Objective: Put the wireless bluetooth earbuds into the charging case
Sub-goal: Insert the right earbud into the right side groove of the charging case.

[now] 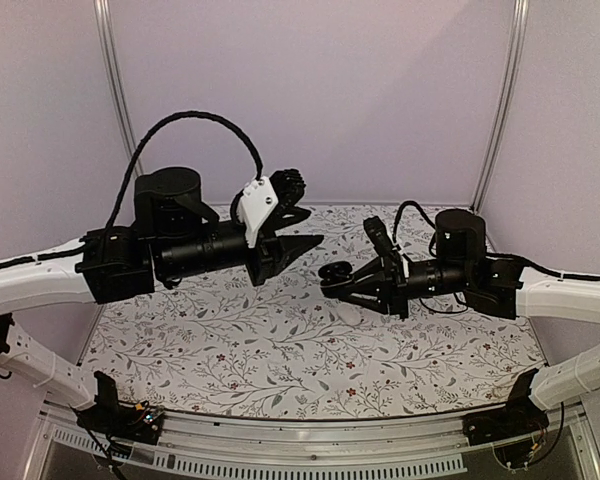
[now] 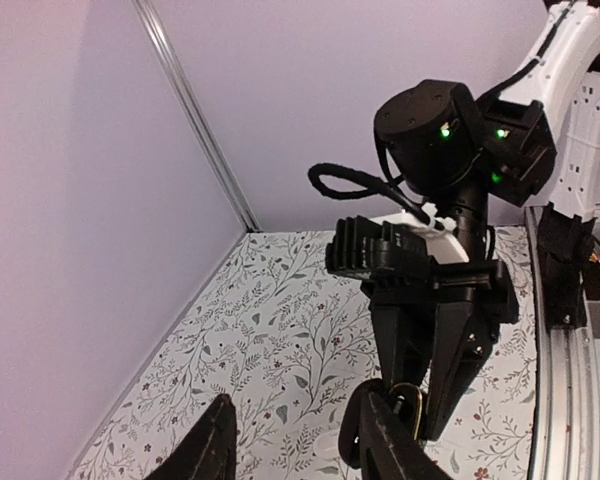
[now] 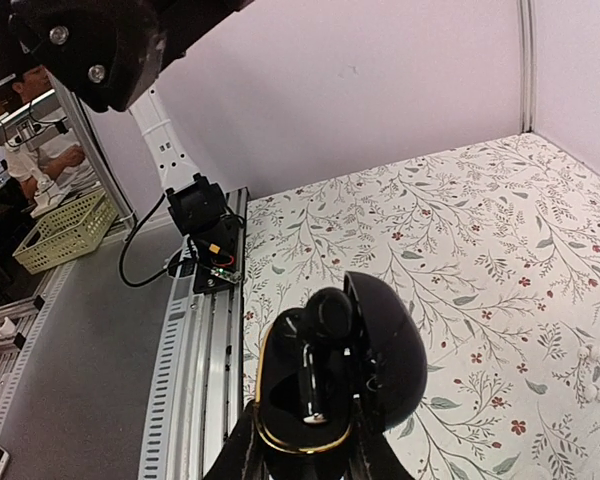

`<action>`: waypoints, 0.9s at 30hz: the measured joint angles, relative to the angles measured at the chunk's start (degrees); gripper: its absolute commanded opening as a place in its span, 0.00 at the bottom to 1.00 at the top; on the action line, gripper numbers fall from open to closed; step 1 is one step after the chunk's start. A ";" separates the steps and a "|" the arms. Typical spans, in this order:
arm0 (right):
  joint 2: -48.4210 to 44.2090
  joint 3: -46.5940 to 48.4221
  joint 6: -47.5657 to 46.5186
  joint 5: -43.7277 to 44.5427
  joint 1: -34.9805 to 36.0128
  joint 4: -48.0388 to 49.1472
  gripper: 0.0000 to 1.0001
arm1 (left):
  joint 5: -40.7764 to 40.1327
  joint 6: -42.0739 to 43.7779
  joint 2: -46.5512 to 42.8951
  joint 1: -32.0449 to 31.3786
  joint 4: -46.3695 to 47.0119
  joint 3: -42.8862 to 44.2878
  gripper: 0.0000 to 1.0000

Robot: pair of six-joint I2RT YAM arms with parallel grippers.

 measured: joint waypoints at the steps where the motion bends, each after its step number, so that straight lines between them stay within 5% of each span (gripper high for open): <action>1: 0.00 -0.04 0.15 1.29 -0.04 0.04 0.00 | 0.00 -2.36 0.26 0.55 -0.70 0.66 0.40; 13: 0.00 -0.24 0.44 11.15 -0.04 0.24 0.00 | 0.24 -22.51 11.89 1.57 -17.35 15.85 0.34; 27: 0.04 -0.24 0.44 14.88 -0.04 -0.17 0.00 | -2.36 -29.99 20.87 2.14 -30.10 27.45 0.29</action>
